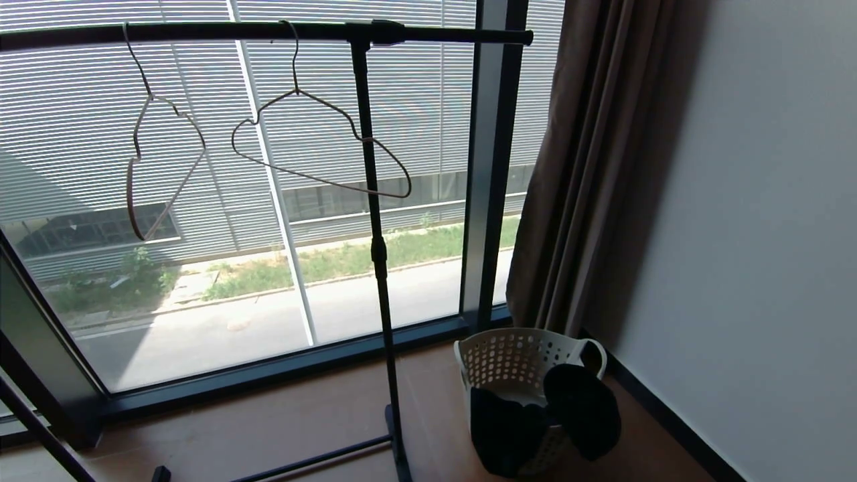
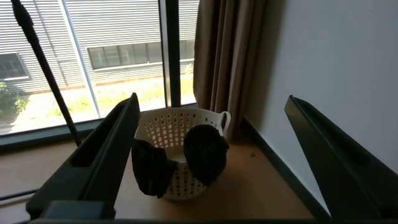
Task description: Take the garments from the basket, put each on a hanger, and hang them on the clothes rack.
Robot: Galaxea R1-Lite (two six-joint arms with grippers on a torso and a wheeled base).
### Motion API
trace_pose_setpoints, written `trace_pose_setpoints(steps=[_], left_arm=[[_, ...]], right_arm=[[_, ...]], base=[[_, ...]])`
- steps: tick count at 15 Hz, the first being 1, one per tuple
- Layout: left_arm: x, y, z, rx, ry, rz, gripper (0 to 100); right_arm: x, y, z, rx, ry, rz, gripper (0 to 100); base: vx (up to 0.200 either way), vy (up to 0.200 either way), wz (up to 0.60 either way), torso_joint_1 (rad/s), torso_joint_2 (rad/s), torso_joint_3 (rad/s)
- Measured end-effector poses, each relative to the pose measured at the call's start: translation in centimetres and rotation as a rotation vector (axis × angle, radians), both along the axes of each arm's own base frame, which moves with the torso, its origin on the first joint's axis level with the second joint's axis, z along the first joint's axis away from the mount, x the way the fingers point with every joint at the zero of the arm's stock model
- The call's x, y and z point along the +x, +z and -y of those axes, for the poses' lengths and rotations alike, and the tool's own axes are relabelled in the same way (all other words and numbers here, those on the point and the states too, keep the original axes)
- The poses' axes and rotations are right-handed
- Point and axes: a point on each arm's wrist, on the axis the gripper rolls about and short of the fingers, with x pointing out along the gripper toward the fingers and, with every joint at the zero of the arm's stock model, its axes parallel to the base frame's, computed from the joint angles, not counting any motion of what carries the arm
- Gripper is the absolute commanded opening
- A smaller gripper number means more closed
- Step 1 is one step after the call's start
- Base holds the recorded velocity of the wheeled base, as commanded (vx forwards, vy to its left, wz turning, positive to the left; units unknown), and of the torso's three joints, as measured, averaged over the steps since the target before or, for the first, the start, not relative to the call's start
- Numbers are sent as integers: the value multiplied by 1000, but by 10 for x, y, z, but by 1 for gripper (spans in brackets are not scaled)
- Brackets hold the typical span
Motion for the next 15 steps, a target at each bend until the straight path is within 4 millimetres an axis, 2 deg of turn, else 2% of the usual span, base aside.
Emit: trace_pose_setpoints(steps=[8, 12, 15], left_arm=[[0, 0, 0, -1, 0, 0, 100], [0, 0, 0, -2, -1, -1, 100], [0, 0, 0, -2, 1, 0, 100]], right_arm=[[0, 0, 0, 0, 0, -1, 100], [0, 0, 0, 2, 1, -1, 100], [0, 0, 0, 1, 1, -1, 100]], base=[[0, -200, 0, 8, 4, 3], [0, 0, 0, 0, 0, 0], [200, 0, 0, 1, 4, 5]])
